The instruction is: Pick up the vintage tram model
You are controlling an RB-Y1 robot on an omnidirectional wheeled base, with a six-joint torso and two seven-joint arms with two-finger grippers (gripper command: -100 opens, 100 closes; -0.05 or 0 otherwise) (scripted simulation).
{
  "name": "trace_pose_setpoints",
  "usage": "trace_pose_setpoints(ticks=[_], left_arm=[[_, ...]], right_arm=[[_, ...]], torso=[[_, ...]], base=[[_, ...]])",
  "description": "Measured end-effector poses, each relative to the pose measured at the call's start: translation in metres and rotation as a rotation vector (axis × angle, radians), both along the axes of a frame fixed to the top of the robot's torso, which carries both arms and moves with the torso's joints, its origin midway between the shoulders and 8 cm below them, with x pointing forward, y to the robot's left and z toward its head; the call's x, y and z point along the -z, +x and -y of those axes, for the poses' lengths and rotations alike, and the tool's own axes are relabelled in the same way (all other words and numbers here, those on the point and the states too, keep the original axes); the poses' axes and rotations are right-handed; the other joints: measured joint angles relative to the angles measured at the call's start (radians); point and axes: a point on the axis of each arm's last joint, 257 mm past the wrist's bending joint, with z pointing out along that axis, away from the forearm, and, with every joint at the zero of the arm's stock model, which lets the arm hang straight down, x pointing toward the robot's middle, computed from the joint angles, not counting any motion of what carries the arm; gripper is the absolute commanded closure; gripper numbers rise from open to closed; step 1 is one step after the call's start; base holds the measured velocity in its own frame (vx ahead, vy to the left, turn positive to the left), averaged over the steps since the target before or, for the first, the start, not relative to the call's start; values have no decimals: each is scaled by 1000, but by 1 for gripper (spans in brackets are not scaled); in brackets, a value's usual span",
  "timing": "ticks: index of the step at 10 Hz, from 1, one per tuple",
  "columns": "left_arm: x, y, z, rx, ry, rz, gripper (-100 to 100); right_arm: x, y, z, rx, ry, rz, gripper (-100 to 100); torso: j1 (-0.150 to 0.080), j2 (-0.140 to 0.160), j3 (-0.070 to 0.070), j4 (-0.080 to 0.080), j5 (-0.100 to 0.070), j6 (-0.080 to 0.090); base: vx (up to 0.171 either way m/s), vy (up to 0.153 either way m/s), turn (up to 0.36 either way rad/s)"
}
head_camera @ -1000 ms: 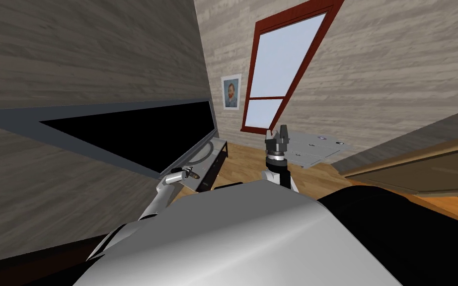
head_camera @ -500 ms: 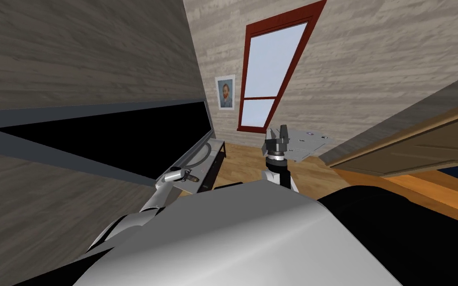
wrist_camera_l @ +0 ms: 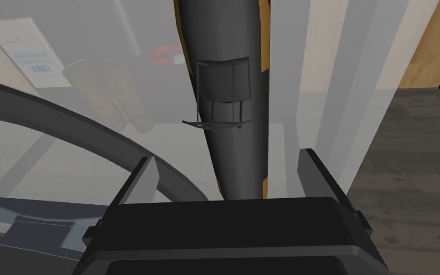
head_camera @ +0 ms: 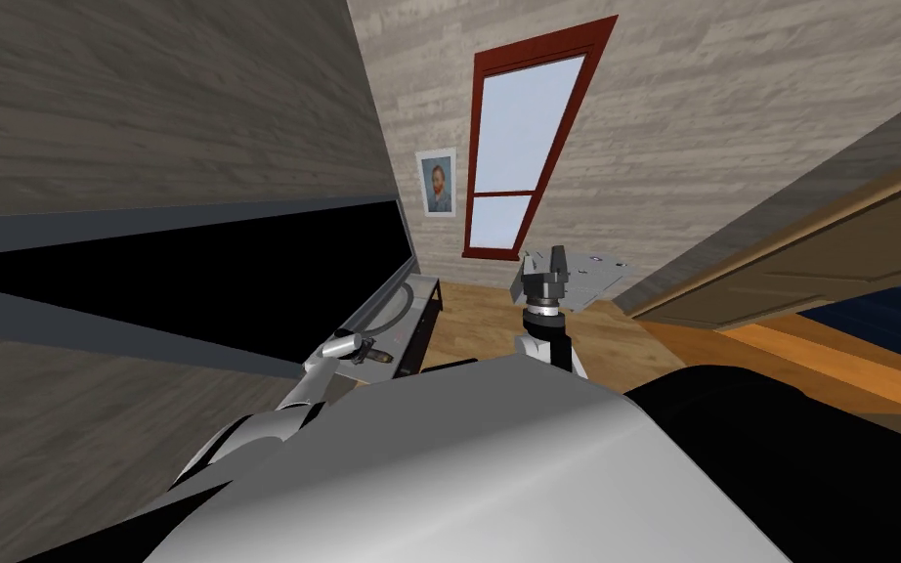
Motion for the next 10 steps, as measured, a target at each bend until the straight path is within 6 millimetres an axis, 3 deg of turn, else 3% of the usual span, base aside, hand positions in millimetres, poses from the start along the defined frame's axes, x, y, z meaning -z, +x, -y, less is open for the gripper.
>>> trace_pose_setpoints(ticks=[2,3,4,10], left_arm=[[9,-11,2,0,-11,-38,-100],[9,-12,3,0,-12,-42,0],[9,-12,2,0,-12,-41,-100],[21,-62,-29,-144,-19,-37,-100]], right_arm=[[0,0,0,0,0,0,0],[0,0,0,0,0,0,0],[0,0,0,0,0,0,0],[0,0,0,0,0,0,0]], torso=[[-1,0,0,0,0,0],[-3,0,0,0,-1,0],[-4,0,0,0,-1,0],[1,4,2,0,0,-1]], base=[[5,32,-63],[0,0,0],[-59,62,-198],[-52,55,-175]])
